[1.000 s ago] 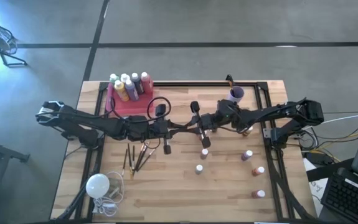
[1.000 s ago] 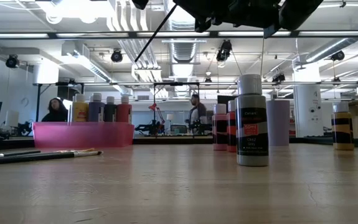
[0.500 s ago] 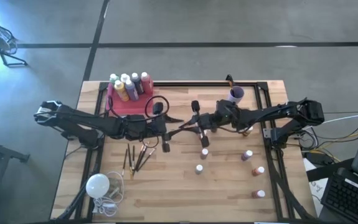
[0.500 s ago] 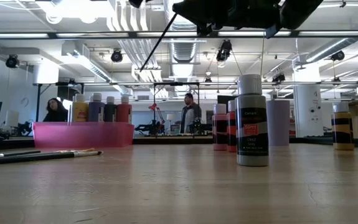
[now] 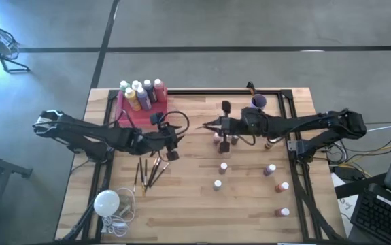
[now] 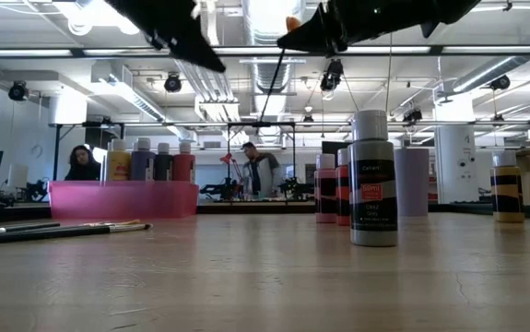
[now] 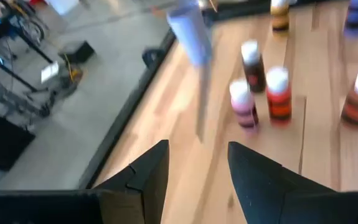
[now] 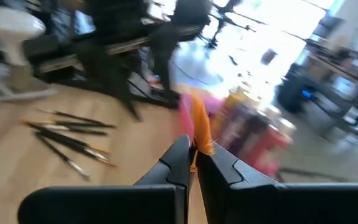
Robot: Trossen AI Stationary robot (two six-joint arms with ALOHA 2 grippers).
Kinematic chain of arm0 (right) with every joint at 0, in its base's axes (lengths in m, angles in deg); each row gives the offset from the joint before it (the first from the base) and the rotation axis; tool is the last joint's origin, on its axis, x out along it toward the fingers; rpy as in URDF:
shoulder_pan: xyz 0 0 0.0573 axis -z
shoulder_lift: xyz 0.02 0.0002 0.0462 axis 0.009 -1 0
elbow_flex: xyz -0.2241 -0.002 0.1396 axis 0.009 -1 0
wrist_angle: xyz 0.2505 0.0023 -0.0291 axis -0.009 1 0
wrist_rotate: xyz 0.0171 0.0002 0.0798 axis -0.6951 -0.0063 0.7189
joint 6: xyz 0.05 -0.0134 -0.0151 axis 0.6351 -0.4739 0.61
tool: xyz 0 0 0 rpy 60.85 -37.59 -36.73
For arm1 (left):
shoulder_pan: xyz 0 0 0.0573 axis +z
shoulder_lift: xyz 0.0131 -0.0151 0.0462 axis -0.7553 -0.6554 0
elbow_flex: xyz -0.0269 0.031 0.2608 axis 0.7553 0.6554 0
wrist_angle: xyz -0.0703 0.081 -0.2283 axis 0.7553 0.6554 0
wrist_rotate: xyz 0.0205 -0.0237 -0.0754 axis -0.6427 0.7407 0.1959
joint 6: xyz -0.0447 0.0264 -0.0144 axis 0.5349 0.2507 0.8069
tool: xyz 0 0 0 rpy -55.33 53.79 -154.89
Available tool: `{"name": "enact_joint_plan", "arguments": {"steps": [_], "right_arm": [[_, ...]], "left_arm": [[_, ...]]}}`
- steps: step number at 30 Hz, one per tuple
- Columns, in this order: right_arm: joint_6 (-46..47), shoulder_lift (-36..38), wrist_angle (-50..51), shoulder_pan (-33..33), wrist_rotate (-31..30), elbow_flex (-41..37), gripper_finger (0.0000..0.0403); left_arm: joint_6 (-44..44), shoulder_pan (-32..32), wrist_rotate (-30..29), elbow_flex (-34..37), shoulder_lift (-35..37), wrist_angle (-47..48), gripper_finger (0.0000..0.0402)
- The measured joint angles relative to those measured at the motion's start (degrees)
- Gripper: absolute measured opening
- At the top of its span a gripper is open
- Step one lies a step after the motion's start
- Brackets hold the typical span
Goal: Pick & Place Paint Supplies
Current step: Put the gold paint brush into the purple cup
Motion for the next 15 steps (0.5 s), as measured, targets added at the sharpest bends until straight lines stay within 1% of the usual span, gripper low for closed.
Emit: {"name": "enact_joint_plan", "arguments": {"steps": [4,10,15], "right_arm": [[-0.03,3.20,4.08,0.00,-5.68,-0.06,0.0013],[1.35,10.77,10.74,0.01,-11.64,-0.05,0.0013],[4.31,17.66,18.28,0.41,-15.63,0.16,0.0013]], "left_arm": [[0.85,0.00,-0.04,3.86,0.00,-0.33,0.0170],[2.63,-0.01,-0.17,8.94,0.00,-0.33,0.0170],[-0.24,0.00,-0.24,10.73,0.00,-1.58,0.0170]]}}
